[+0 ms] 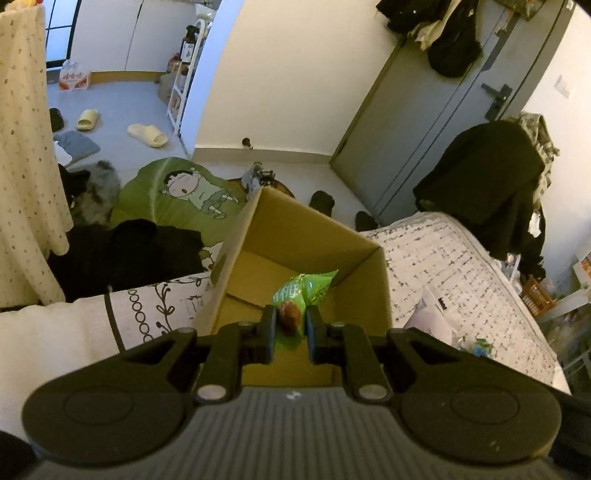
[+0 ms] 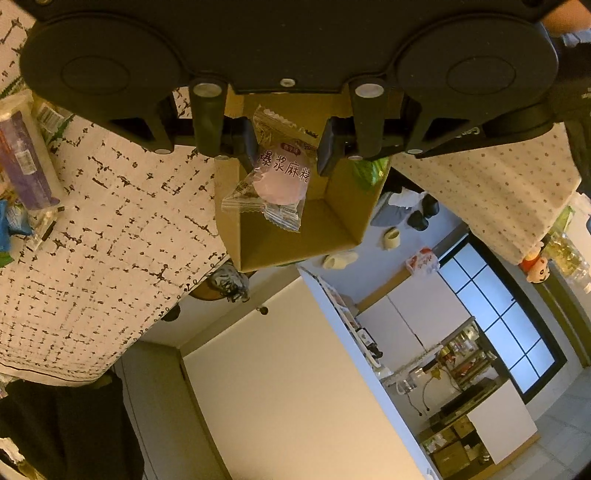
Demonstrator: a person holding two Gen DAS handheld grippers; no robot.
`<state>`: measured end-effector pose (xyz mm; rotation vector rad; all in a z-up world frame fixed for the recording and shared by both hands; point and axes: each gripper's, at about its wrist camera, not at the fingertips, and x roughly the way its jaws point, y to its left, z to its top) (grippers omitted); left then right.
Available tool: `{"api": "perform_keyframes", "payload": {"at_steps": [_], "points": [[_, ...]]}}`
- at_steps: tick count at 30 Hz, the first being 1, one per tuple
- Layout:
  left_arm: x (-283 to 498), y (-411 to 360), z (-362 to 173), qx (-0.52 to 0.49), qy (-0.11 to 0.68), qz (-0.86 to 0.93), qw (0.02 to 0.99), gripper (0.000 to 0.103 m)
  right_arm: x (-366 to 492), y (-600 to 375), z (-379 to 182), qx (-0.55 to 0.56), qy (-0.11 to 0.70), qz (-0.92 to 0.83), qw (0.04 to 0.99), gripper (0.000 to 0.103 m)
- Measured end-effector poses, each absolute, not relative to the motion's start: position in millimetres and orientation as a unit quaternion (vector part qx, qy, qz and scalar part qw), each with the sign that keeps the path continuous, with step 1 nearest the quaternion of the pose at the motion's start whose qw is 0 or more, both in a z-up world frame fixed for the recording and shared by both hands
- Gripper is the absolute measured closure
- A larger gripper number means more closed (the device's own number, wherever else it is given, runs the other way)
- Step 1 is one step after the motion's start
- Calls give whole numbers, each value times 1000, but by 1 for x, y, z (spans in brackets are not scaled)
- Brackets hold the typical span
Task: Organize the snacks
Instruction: 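Carry both snacks over the cardboard box and open both tools to drop them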
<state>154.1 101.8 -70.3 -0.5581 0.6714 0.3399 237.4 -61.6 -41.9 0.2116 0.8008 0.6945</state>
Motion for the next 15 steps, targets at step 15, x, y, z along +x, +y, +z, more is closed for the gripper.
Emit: {"api": "perform_keyframes", "payload": {"at_steps": [15], "points": [[158,100,-73,-248,343,201,883,72,234,-52,-45,91,392,344,848,63]]}}
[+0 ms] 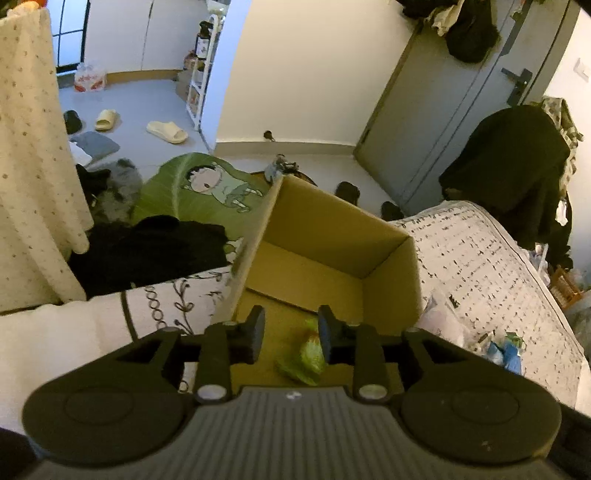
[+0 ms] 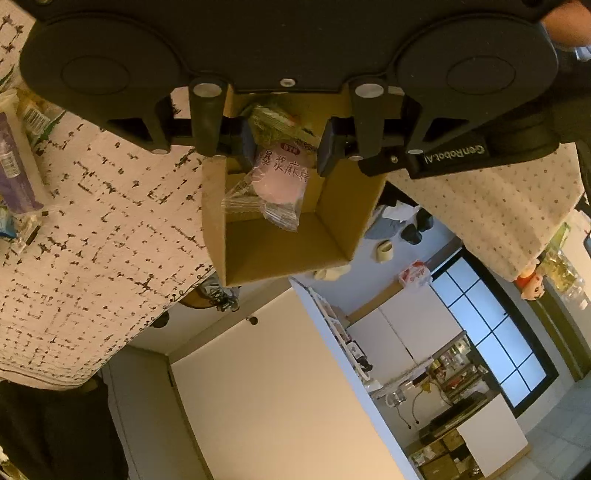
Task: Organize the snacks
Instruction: 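Carry both snacks over the cardboard box and open both tools to drop them, then move both tools back toward the snack pile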
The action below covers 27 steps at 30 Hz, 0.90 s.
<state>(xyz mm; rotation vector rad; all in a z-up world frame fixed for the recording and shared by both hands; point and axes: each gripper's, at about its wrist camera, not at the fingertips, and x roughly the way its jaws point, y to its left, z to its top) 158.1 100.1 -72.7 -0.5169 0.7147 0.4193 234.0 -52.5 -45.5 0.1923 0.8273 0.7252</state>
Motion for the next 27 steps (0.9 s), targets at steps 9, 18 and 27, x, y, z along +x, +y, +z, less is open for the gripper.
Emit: {"api": "perform_keyframes", "payload": {"at_steps": [9,18,27], "points": [[135,98,-53,-239,337,233,880,30,225,-69,-24,128,375,328,857,37],[121,88,-44,-230,358,219,878,17,212,-89,-10,103,391,293,866,16],[113,65,-29,-194,354,198,893,0,205,-116,10,74,380,255,886,2]]}}
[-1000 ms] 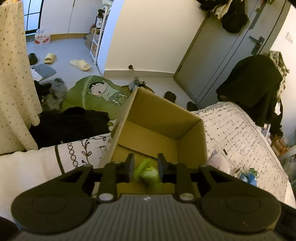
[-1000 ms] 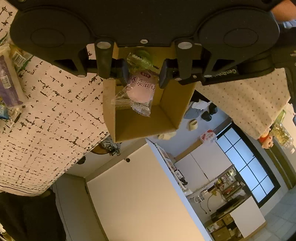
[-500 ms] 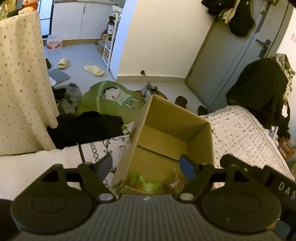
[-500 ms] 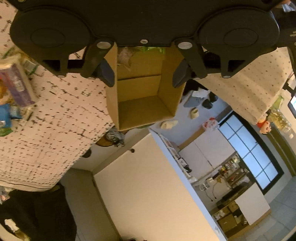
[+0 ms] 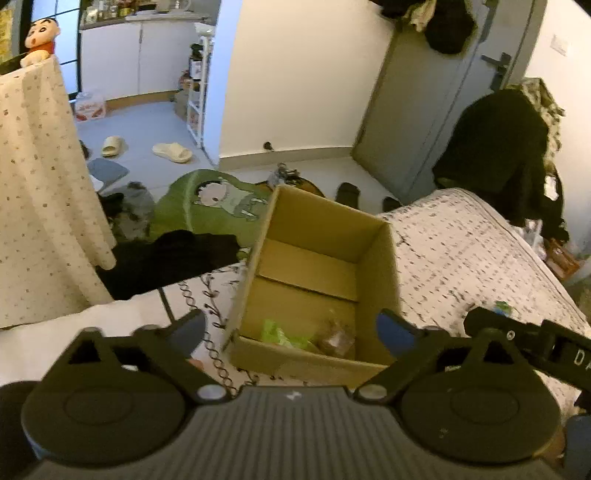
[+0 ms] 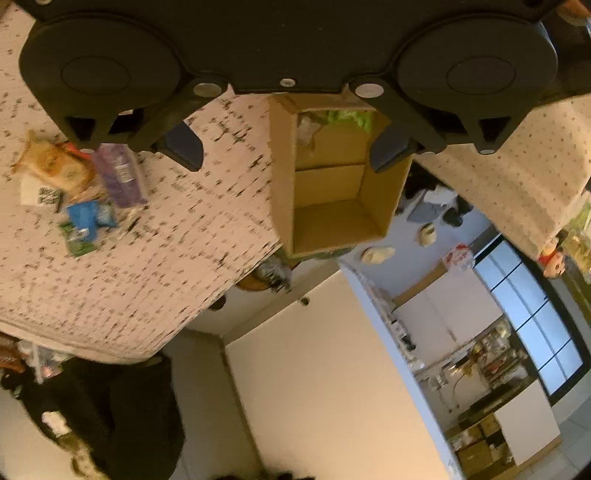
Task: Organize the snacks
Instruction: 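Move both tools back toward the snack pile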
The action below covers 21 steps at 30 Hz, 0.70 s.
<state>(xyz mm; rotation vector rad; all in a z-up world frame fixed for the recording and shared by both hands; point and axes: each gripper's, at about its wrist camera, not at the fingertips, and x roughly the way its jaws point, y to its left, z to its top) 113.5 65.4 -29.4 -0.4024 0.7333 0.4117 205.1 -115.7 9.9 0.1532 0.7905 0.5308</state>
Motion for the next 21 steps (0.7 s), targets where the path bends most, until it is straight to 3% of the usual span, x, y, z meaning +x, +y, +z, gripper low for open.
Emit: {"api": "perform_keyframes", "payload": {"at_steps": [21], "points": [[116,10,-11,-204,330,93,917,0,210,-201,37,68,354,180,915,0]]}}
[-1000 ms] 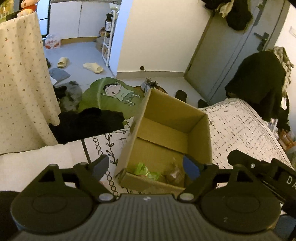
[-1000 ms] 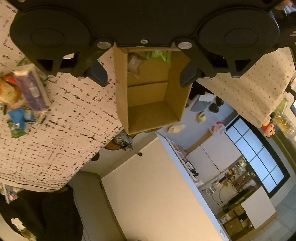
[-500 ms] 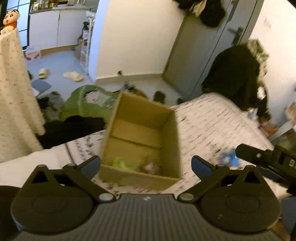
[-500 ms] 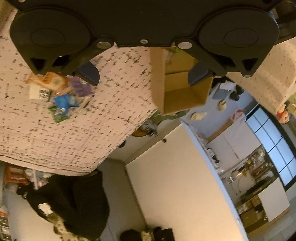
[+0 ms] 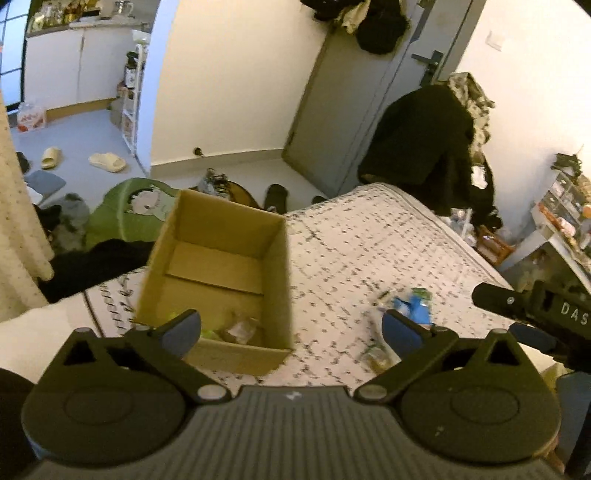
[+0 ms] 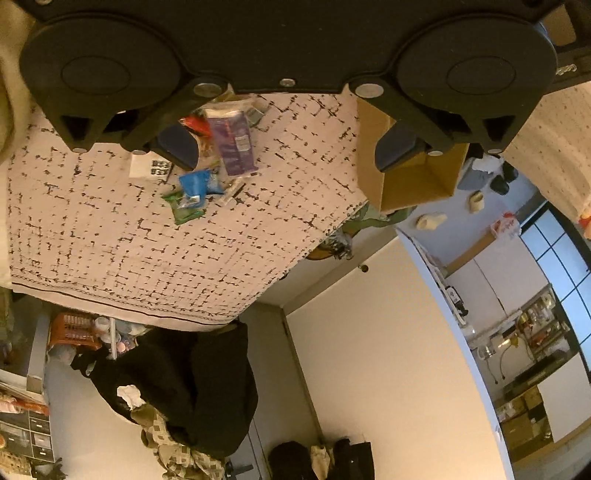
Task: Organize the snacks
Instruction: 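Move both tools back toward the snack pile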
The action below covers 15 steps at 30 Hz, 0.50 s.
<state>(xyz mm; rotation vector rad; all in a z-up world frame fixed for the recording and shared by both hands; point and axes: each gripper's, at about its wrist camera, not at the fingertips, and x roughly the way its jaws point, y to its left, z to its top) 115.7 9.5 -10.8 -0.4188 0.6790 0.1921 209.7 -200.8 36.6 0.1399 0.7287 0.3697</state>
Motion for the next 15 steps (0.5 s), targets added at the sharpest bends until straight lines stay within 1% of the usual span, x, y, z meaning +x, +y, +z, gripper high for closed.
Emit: {"api": "perform_keyframes", "payload": {"at_steps": [8,15], "points": [[127,-13,-11,-185,335,104,918,0,212,-226,33,85,370,176,908,0],[144,-25,-14,-196,350,111,909,0,218,-250,27,110,378,156,906,0]]}}
